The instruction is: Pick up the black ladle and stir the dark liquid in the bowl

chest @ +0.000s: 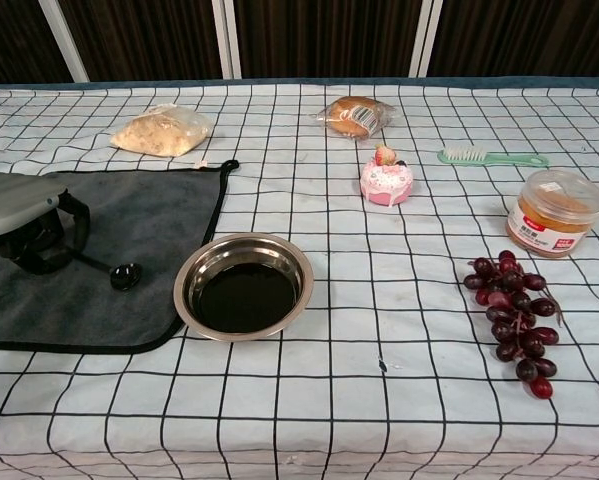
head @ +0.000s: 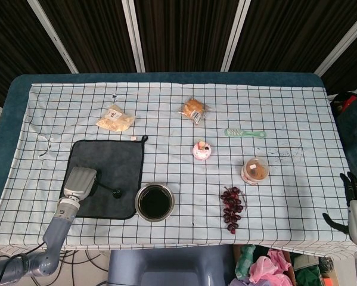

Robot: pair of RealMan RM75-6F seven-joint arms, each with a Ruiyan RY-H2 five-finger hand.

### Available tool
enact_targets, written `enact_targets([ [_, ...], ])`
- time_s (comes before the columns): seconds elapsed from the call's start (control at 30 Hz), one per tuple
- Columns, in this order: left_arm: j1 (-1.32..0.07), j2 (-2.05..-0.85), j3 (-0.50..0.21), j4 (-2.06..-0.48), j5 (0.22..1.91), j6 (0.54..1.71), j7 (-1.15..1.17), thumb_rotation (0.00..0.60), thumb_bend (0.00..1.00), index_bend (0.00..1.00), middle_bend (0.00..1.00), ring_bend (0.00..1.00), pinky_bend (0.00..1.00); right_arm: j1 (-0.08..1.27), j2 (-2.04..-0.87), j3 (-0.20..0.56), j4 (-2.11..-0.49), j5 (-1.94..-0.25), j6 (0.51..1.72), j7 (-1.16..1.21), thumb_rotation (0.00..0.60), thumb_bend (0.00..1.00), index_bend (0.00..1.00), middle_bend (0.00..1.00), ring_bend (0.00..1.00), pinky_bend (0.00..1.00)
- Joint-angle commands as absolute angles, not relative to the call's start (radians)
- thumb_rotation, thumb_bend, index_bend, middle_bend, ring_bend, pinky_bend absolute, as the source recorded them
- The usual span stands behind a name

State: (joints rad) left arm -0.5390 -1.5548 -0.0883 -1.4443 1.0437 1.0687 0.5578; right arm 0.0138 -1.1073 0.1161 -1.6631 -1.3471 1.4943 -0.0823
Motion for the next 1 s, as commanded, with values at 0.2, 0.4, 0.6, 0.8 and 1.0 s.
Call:
enact_targets([
  [0.2, -0.544, -1.518, -0.092, -1.499, 1.035, 1.068, 0.569, 0.600, 0.47, 0.57, 0.89, 0.78, 0.74, 0.012, -1.105, 0.114, -1.665, -1.352, 1.497, -0.081, 0.600, 0.11, 0.03, 0.01, 0.06, 0.22],
  [0.4, -0.552, -1.462, -0.103, -1.582, 1.028, 1.088, 0.605, 0.600, 0.47, 0.57, 0.89, 0.78, 0.74, 0.012, -1.103, 0.114, -1.665, -1.351, 1.495, -0.073, 0.600, 0.11, 0.03, 0.01, 0.06, 0.22],
  [0.6, -0.594, -1.398, -0.142, -1.705, 1.056, 1.145, 0.726, 0.600, 0.48, 0.59, 0.89, 0.78, 0.74, 0.008, -1.099, 0.116, -1.667, -1.353, 1.504, -0.063, 0.600, 0.11, 0.03, 0.01, 0.06, 0.22],
  [0.8, -0.688, -1.394, -0.174, -1.803, 1.130, 1.224, 1.013, 0.600, 0.48, 0.61, 0.90, 0.79, 0.74, 0.005, -1.094, 0.117, -1.671, -1.358, 1.509, -0.054, 0.600, 0.11, 0.03, 0.01, 0.06, 0.22],
  [1.0, -0.781, -1.448, -0.169, -1.830, 1.189, 1.248, 1.312, 0.600, 0.48, 0.62, 0.91, 0.79, 0.74, 0.002, -1.090, 0.117, -1.673, -1.360, 1.513, -0.045, 0.600, 0.11, 0.03, 0.01, 0.06, 0.22],
])
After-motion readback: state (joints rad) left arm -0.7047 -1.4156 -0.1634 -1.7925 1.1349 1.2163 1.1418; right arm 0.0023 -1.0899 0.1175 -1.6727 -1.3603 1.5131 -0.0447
